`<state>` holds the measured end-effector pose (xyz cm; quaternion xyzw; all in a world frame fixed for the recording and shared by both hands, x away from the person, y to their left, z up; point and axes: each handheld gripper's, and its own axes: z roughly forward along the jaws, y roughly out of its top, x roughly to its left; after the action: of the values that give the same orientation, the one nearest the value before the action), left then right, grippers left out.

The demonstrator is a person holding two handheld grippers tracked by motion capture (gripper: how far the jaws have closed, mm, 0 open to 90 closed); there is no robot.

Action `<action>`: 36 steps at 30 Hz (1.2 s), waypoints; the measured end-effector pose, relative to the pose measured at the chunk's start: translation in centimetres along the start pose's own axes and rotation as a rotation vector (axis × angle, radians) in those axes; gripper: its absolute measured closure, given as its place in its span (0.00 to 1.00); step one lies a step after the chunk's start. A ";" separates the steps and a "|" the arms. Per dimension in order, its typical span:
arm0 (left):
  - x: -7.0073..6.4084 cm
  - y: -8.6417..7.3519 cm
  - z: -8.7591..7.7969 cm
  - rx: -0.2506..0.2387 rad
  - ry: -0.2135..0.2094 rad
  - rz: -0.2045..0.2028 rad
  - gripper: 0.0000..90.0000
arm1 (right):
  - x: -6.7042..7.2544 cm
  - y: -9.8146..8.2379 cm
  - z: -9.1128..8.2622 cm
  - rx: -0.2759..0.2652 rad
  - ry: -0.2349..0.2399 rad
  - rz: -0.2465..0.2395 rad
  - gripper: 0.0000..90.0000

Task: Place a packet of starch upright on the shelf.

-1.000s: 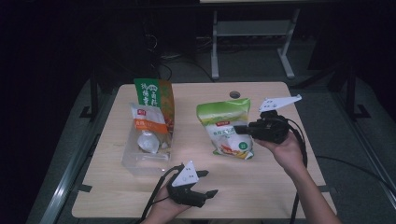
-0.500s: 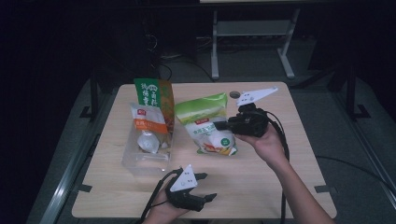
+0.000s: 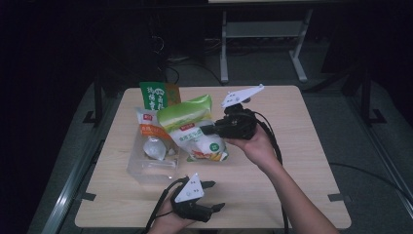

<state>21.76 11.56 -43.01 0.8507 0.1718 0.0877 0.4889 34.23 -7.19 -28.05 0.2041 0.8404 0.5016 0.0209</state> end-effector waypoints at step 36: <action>0.6 -0.1 -1.4 0.004 0.029 -0.003 0.34 | 2.3 4.4 10.0 0.018 0.138 -0.034 0.98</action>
<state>21.89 12.92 -42.38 0.8501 0.1801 0.0988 0.4850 35.90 3.80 -28.82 0.1550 0.8478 0.5062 -0.0303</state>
